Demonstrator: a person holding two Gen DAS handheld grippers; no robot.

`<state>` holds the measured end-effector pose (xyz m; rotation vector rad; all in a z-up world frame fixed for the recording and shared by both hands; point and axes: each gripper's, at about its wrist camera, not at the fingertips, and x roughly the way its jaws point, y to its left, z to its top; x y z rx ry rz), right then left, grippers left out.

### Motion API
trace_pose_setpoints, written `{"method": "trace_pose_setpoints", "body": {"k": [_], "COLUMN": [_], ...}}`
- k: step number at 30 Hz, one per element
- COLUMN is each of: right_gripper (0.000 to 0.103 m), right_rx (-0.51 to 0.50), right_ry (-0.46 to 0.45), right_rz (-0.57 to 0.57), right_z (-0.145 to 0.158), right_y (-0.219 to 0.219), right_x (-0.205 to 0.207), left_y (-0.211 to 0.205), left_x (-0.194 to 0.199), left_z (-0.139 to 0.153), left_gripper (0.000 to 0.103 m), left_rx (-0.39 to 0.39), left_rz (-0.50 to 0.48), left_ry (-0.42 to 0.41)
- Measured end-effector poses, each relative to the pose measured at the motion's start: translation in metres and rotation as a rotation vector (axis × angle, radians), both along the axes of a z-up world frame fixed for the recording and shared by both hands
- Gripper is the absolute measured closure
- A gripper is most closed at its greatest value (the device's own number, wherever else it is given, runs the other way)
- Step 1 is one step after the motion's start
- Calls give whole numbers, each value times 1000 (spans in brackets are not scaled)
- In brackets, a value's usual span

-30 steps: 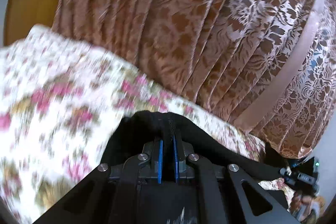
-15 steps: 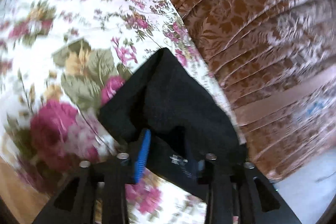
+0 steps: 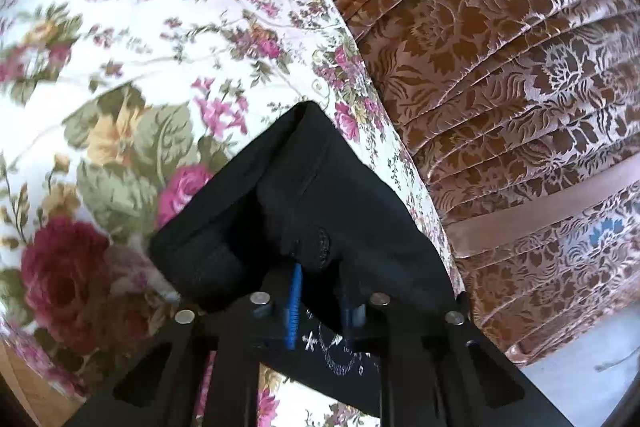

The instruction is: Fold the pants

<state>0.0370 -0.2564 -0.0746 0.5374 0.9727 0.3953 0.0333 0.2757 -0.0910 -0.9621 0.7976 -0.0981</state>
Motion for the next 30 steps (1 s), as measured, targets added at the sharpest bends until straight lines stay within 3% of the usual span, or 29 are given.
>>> {"method": "trace_pose_setpoints", "body": {"k": [5,9,12,17,20,23,30], "right_gripper": [97,97,103,103,95,54,46], "right_rx": [4,4,-32,-66,32,61,6], "right_ry": [-66,-96,-73,22,58,74,77], "right_rz": [9,37,82,98,42,-37,-150], "right_z": [27,42,34,2,-9,-8,2], "right_y": [-2,-4,4,15,3,-10,-18], "right_x": [-13,-36,-57,-73,-70,-62,-33], "left_y": [-3,-2,2,4,3,1,-1], "left_x": [0,-1,-4,-13,-15,-15,-13], "left_z": [23,20,5,-9,-9,-4,1], "left_gripper": [91,91,91,91,91,91,91], "left_rx": [78,131,135,114,117,124,144], "left_rz": [-22,-47,-41,-31,-35,-36,-51], "left_ry": [-83,-51,-2,21,18,10,3]}}
